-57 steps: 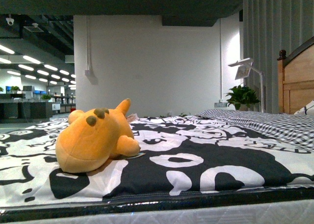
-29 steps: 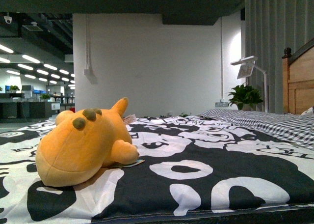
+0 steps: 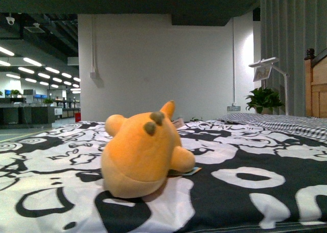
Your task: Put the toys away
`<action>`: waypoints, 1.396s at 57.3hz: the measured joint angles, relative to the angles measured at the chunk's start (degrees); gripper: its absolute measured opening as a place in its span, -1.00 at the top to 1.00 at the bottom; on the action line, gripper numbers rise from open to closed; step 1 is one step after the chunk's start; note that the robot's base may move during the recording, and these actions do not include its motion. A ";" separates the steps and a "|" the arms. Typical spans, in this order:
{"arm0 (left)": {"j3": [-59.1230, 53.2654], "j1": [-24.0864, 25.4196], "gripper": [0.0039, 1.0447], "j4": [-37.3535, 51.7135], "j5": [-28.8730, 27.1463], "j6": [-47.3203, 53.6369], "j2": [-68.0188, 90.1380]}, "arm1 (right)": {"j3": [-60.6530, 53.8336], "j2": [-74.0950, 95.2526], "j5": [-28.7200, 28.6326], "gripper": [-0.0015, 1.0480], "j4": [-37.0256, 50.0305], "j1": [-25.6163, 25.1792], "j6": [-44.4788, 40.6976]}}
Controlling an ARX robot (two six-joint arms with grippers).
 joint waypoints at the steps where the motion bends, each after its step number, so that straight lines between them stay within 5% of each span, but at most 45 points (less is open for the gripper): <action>1: 0.00 0.00 -0.89 0.00 -0.04 0.00 0.02 | 0.00 0.02 -0.02 -0.87 0.00 0.00 0.00; 48: 0.00 -0.07 -0.89 -0.13 -0.20 0.00 0.02 | -0.02 0.09 -0.42 -0.87 0.15 -0.02 0.00; 54: 0.00 -0.07 -0.89 -0.13 -0.20 0.00 0.02 | 0.33 3.61 15.82 -0.87 -1.27 5.29 3.50; 60: 0.00 -0.07 -0.89 -0.15 -0.20 0.00 0.02 | 1.79 8.79 22.27 -0.87 2.40 8.22 5.18; 80: 0.00 -0.07 -0.89 -0.13 -0.17 0.00 0.02 | 9.64 30.53 24.68 -0.87 22.80 14.21 5.60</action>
